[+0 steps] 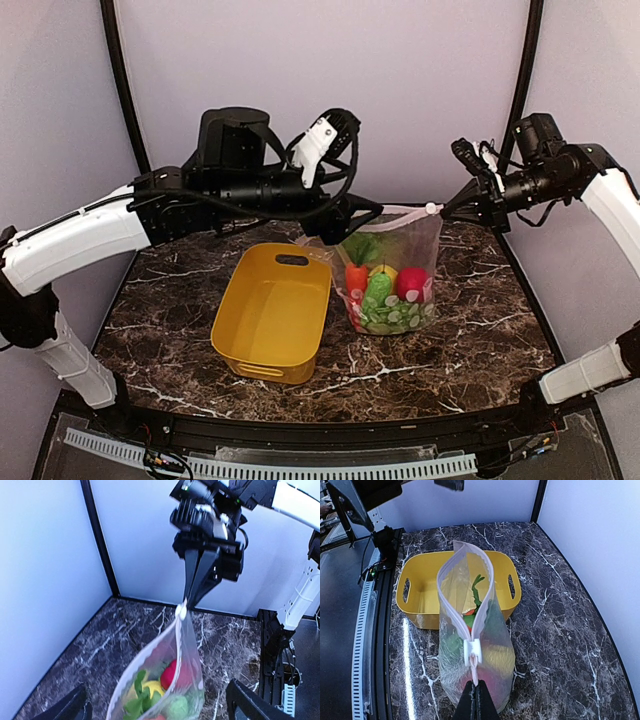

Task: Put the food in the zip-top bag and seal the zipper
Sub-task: Adjust the zipper food storage bag at the center of the board, then pass from the right arm to the left

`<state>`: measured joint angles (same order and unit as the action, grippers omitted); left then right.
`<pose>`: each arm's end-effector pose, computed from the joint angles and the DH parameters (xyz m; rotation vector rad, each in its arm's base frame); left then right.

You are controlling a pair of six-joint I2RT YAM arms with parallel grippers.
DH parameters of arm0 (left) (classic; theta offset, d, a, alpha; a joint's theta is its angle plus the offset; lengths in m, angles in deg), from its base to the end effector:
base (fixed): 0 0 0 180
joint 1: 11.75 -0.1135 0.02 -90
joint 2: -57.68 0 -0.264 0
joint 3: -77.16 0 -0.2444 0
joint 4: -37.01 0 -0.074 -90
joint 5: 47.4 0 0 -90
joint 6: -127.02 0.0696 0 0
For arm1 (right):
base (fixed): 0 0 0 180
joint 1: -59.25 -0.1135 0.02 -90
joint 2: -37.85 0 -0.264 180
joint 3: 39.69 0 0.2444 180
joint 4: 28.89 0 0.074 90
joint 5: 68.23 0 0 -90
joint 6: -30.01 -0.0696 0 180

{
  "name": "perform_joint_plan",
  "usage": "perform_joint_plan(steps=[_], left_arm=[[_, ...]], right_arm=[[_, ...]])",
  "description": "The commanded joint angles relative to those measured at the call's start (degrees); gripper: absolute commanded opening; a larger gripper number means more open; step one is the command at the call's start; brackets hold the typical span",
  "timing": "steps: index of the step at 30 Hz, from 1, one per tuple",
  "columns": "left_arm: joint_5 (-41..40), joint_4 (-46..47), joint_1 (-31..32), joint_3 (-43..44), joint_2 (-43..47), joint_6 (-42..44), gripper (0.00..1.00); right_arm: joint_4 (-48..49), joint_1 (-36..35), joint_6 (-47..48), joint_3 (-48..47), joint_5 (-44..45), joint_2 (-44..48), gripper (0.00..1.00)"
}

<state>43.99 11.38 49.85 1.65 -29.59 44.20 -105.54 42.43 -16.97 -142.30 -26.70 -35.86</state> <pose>0.1806 -0.3376 0.4286 1.0161 1.4516 -0.7183 0.2153 0.1195 0.3961 -1.3932 1.6730 0.7526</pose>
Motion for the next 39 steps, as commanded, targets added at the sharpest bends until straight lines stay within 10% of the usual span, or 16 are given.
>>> perform_joint_plan(steps=[1, 13, 33, 39], left_arm=[[0.8, -3.43, 1.09, 11.81, -8.56, 8.55, 0.93], [8.37, -13.04, 1.16, 31.12, -25.99, 17.57, 0.96], [15.42, -13.91, -2.62, 28.13, -25.25, 8.03, 0.06], [17.57, -11.73, -2.63, 27.36, -24.73, 6.49, 0.01]], right_arm=[[0.51, 0.15, -0.21, -2.55, -3.1, -0.11, 0.0], [-0.96, -0.08, 0.96, -1.71, -4.18, 1.77, 0.0], [-1.24, -1.74, 1.61, 1.27, -2.05, 1.71, 0.0], [2.43, -6.62, -3.98, 1.87, -1.45, 0.69, 0.31]])
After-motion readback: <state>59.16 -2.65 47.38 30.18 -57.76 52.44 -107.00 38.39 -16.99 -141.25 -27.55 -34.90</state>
